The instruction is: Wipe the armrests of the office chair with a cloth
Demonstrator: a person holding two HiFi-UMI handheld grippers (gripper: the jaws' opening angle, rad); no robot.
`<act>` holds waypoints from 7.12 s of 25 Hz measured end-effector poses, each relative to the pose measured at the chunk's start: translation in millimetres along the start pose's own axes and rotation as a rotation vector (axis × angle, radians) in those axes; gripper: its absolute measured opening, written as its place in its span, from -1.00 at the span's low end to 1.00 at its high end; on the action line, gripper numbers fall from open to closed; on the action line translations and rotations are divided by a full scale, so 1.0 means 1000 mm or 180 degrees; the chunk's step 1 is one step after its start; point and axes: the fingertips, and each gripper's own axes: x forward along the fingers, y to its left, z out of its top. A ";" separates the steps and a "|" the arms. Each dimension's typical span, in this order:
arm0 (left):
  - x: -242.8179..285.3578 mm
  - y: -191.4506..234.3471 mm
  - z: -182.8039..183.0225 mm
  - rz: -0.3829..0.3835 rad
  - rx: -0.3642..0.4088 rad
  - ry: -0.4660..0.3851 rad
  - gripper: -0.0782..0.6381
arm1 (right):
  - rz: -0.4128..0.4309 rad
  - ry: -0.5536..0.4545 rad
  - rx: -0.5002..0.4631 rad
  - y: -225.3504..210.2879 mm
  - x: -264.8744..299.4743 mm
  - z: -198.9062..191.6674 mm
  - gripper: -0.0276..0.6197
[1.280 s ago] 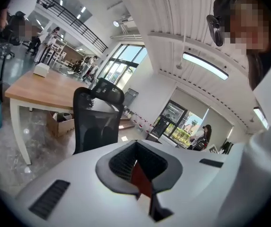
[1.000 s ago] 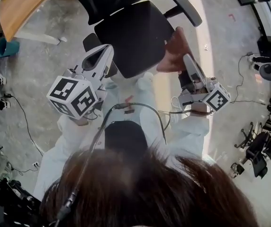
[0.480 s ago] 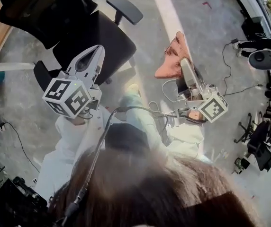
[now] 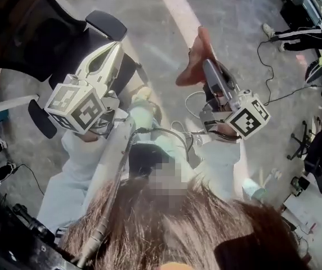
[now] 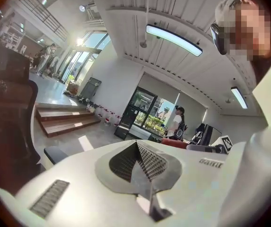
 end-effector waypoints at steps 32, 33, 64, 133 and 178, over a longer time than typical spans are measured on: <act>0.011 0.193 0.066 0.2849 -0.0944 -0.1264 -0.77 | 0.1828 0.2811 -0.0663 -0.101 0.439 -0.066 -0.84; 0.003 0.194 0.060 0.2950 -0.1019 -0.1303 -0.77 | 0.1861 0.2909 -0.0788 -0.098 0.454 -0.082 -0.84; -0.043 0.171 -0.019 0.3520 -0.1623 -0.1570 -0.77 | 0.2708 0.5329 -0.2334 -0.115 0.354 -0.306 -0.84; -0.040 0.165 0.039 0.3398 -0.1190 -0.1682 -0.77 | 0.3408 0.4174 -0.1245 -0.008 0.347 -0.181 -0.84; -0.013 0.145 0.116 0.3247 -0.0568 -0.1718 -0.77 | 0.3686 0.2117 -0.1330 0.112 0.364 -0.008 -0.84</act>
